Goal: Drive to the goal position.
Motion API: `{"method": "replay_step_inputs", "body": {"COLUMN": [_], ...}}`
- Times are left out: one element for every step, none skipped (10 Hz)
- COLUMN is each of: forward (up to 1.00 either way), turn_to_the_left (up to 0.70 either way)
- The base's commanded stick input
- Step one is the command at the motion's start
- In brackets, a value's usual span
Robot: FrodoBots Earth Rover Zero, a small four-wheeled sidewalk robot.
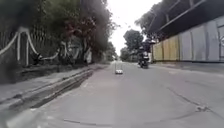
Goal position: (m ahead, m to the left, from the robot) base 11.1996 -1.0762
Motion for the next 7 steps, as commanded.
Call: {"method": "replay_step_inputs", "body": {"forward": [1.00,1.00,1.00,1.00,1.00,1.00,1.00], "turn_to_the_left": [0.00,0.00,0.00,0.00,0.00,-0.25,-0.40]}}
